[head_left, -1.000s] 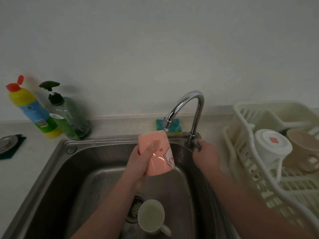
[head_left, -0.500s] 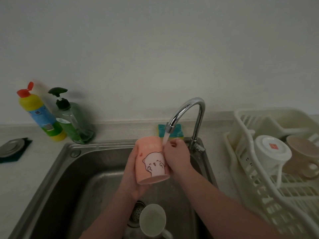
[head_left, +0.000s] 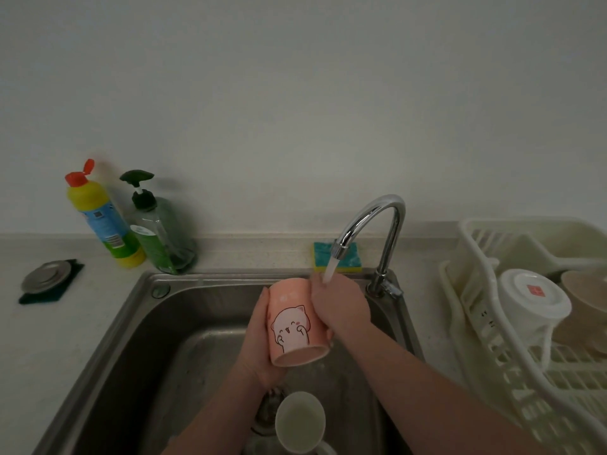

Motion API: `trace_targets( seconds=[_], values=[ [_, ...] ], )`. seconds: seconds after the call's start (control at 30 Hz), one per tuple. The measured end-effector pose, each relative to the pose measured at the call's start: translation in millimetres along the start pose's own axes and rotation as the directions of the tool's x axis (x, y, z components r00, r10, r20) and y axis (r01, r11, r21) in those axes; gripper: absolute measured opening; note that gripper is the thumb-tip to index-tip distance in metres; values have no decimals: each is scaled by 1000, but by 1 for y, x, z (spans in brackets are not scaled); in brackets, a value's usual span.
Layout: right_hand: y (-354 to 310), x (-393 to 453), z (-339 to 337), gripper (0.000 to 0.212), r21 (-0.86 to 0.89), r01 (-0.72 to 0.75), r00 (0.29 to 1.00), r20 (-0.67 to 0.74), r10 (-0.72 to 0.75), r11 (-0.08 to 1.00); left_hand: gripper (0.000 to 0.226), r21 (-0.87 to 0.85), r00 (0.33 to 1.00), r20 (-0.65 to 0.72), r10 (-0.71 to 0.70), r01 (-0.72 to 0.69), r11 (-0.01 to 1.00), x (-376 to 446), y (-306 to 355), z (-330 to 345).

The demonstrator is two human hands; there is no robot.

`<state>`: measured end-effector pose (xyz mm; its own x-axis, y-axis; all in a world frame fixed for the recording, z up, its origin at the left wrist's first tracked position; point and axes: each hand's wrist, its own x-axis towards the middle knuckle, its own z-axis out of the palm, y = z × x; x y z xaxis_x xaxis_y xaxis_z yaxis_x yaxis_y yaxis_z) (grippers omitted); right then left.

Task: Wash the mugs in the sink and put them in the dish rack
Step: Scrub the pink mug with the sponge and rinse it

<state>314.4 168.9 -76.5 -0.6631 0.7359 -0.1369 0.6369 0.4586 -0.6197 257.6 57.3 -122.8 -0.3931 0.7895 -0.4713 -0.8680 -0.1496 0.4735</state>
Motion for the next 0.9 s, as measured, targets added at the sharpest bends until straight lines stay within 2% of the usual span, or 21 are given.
trace_targets(
  seconds=[0.07,0.1,0.2,0.3,0.37,0.47,0.53,0.6,0.67,0.77,0.83,0.9],
  values=[
    [-4,-1,-4,43,-247,120,992,-6,-126,962,74,13,1000,-23,14,-13,1000,1,-2,-2],
    [-5,-2,-6,43,-310,169,984,-5,-179,936,74,13,999,-27,22,-21,1000,2,-3,-3],
    [-5,-5,-10,42,-316,220,973,4,-231,923,73,43,999,-18,40,-40,998,4,-4,-4],
    [7,0,-12,32,-121,75,997,-11,-77,990,70,83,1000,-15,18,-17,996,7,-7,3],
    [18,6,-15,32,-3,-14,1000,-12,14,1000,70,161,1000,-17,19,-16,987,10,-10,6],
    [32,9,-23,32,273,-164,985,-4,171,948,74,336,999,-12,30,-24,942,15,-13,12],
    [41,8,-28,30,398,-228,968,-6,251,889,74,464,998,2,70,-63,884,16,-13,21],
    [49,7,-29,27,478,-238,954,-51,297,846,81,586,990,55,133,-140,798,18,-11,28],
    [52,3,-30,27,541,-187,942,-139,306,820,88,695,975,104,195,-211,688,20,-8,33],
    [52,-6,-28,34,539,-75,935,-253,246,839,87,785,949,211,234,-307,538,25,-4,31],
    [52,-10,-24,33,625,-48,939,-237,248,780,81,792,926,256,277,-365,490,23,-1,29],
    [51,-15,-23,33,775,-69,951,-140,276,629,77,784,899,287,332,-419,458,22,0,26]
  ],
)
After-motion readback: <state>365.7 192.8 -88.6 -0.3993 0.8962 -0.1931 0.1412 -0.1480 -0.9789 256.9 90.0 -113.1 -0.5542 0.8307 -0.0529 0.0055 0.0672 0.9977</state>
